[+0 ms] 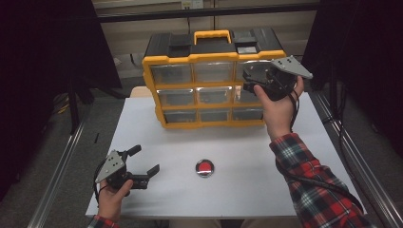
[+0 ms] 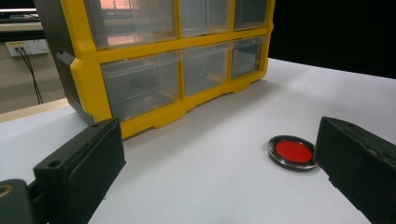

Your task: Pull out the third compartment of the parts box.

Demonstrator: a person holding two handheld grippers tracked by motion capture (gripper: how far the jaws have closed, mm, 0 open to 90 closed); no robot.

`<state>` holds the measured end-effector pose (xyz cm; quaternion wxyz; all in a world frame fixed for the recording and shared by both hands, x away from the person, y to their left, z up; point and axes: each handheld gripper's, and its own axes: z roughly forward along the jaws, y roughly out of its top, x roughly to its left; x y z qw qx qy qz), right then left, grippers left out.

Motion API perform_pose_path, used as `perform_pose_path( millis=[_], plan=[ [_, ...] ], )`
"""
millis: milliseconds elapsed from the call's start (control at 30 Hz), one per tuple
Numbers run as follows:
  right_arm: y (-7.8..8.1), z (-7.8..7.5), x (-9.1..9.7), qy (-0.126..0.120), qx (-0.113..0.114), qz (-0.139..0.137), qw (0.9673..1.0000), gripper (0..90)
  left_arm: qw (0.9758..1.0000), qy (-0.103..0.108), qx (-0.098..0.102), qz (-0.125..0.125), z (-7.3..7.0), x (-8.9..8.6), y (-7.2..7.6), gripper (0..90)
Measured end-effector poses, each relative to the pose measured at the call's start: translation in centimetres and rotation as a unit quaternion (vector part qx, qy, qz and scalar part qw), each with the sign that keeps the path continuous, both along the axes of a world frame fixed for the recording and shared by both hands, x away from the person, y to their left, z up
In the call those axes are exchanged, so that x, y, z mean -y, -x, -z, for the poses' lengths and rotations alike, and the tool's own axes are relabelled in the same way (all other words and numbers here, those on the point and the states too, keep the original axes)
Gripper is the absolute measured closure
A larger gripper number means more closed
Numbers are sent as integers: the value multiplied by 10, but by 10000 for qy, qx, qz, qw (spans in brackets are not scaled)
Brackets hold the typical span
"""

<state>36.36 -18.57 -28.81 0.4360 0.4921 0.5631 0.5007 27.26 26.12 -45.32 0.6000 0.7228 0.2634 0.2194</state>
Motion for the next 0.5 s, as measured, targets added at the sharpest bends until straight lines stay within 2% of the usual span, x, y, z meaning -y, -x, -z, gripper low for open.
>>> perform_pose_path(
  millis=[67, 267, 300, 467, 500],
  plan=[
    [-1, 1, -1, 12, 10, 22, 10000, 0, 9999, -92, 23, 39, 0, -1, -1, 19],
    [-4, 3, -5, -12, 2, 66, 10000, 1, 10000, 21, -4, 22, 0, 0, 0, 20],
    [-4, 3, -5, -4, 5, 98, 10000, 1, 10000, -58, 15, 40, 0, -1, -1, 19],
    [-6, 5, -6, 38, 4, 169, 9999, 3, 10000, -58, 11, 42, 0, -1, -1, 20],
    [-6, 5, -6, 60, 3, 179, 9998, 5, 9999, -122, 26, 64, 0, -2, -1, 20]
  ],
)
